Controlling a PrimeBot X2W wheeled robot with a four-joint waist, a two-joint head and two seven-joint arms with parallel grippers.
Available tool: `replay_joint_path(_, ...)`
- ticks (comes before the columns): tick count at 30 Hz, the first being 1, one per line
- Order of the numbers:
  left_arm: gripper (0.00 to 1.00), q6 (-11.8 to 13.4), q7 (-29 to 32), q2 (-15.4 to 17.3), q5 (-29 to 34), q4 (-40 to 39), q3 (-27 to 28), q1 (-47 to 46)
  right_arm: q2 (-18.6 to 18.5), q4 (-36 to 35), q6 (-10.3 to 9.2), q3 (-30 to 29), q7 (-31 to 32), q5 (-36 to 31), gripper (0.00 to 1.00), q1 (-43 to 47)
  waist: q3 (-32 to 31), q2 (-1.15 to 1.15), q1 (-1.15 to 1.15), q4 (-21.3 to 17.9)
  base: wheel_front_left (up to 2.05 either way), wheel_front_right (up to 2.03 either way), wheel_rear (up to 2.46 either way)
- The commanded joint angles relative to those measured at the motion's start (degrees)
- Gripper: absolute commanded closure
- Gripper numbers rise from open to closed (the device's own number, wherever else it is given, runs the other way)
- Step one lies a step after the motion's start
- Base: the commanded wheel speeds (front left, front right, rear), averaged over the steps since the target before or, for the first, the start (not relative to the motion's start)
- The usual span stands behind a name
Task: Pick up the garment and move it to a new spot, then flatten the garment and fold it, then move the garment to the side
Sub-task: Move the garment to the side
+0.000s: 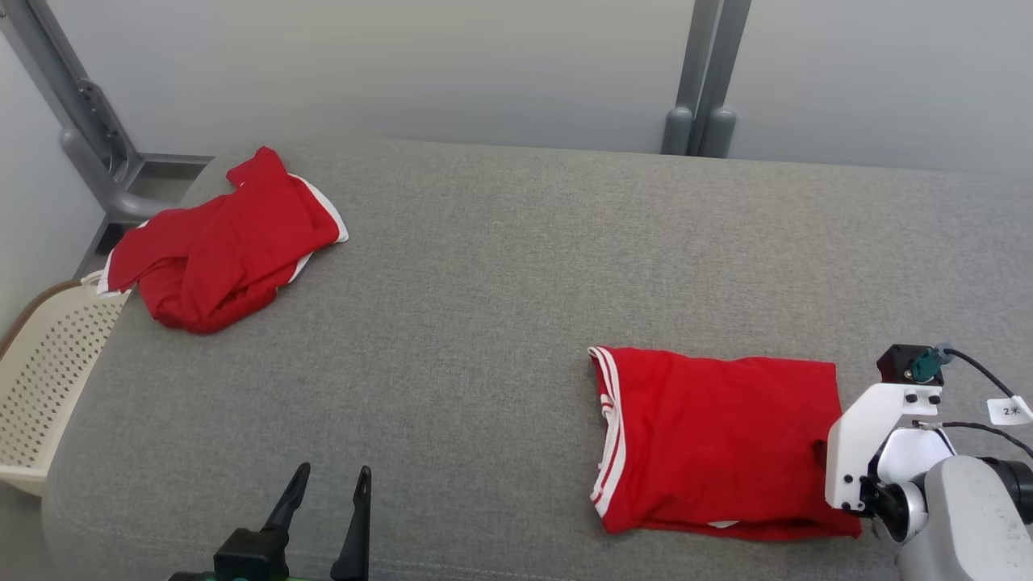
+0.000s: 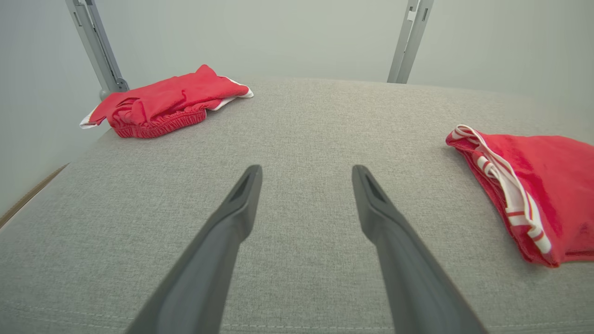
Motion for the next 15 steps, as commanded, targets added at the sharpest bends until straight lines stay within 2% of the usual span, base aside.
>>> replay_joint_path(1,0.0,-0.1,-0.4,0.3,0.1,0.0,0.0,-1.1,-0.2,0.7,-0.02,-0.4,0.1,0.2,0.0,-0.5,0.9,0.0,0.0,1.0,0.0,0.0,0.0)
replay_joint_path(13,0.0,-0.2,-0.4,0.8,-0.1,-0.2,-0.3,-2.5,-0.2,4.8,-0.02,-4.6,-1.5,-2.9,0.0,-1.7,4.3,0.0,0.0,3.9,0.0,0.0,0.0)
replay_joint_path(14,0.0,-0.2,-0.4,0.8,0.0,-0.2,-0.4,-2.6,-0.2,5.4,-0.02,-4.9,-1.7,-3.0,0.07,-1.8,4.5,0.0,0.0,4.0,0.0,0.0,0.0)
replay_joint_path(15,0.0,-0.2,-0.4,0.7,0.0,-0.3,-0.4,-2.7,-0.2,6.0,-0.02,-5.3,-1.7,-3.1,0.59,-2.0,4.7,0.0,0.0,4.1,0.0,0.0,0.0)
